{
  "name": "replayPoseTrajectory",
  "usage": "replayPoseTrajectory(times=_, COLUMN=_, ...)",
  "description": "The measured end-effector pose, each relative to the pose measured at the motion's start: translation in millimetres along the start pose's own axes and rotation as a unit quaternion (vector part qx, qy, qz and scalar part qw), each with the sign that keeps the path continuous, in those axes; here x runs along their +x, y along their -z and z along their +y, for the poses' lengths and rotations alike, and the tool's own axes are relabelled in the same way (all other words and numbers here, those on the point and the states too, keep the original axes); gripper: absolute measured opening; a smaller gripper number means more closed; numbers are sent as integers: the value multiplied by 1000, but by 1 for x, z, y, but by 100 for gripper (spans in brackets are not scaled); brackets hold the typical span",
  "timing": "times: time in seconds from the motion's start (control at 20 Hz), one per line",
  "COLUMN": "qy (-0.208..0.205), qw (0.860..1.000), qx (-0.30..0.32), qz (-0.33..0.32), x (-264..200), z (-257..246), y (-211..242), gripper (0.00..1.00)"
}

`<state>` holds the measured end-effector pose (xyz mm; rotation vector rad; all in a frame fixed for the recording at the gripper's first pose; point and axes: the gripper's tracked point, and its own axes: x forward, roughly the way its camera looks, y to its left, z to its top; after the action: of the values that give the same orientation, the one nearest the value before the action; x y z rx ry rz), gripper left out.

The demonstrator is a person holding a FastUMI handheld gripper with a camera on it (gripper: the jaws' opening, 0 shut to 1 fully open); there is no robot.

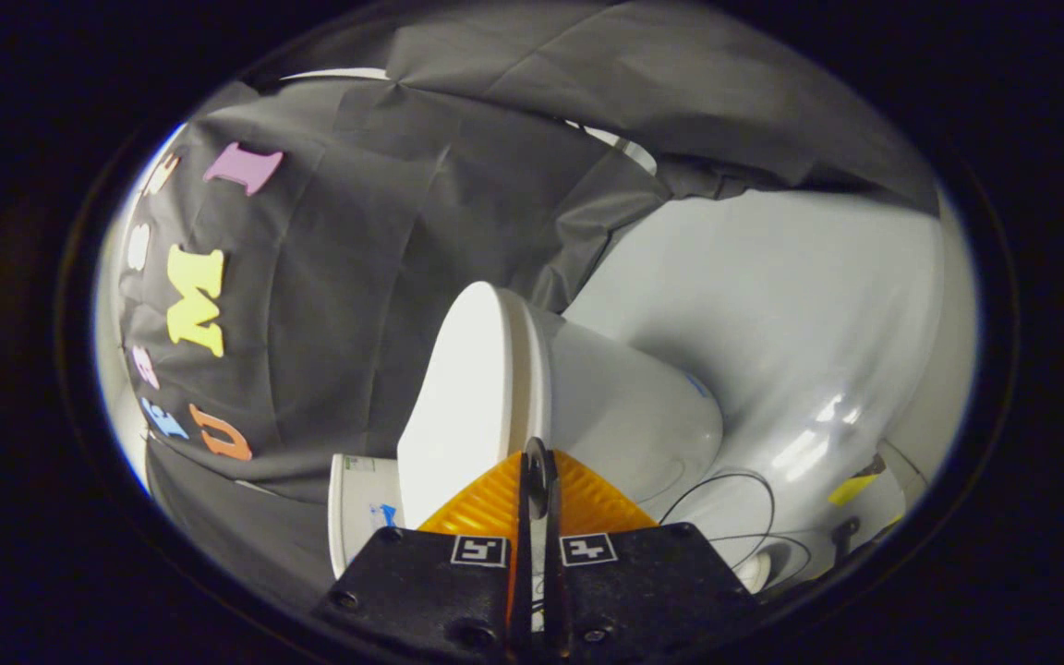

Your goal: Open the toilet lid.

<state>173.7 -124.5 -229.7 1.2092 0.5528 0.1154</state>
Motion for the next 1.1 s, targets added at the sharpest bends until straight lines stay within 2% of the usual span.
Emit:
replayPoseTrajectory(times=0.15, qy=-2, qw=1000, qx=-5, qz=-3, x=2, z=4, y=5, gripper=4)
replayPoseTrajectory(times=0.6, qy=-10, qw=1000, qx=-19, qz=-18, x=-15, z=36, y=5, gripper=4)
replayPoseTrajectory(times=0.75, qy=-6, qw=998, qx=-52, qz=-28, x=-21, z=49, y=6, gripper=4)
replayPoseTrajectory(times=1.1, qy=-7, qw=996, qx=-77, qz=-43, x=-34, z=77, y=11, gripper=4)
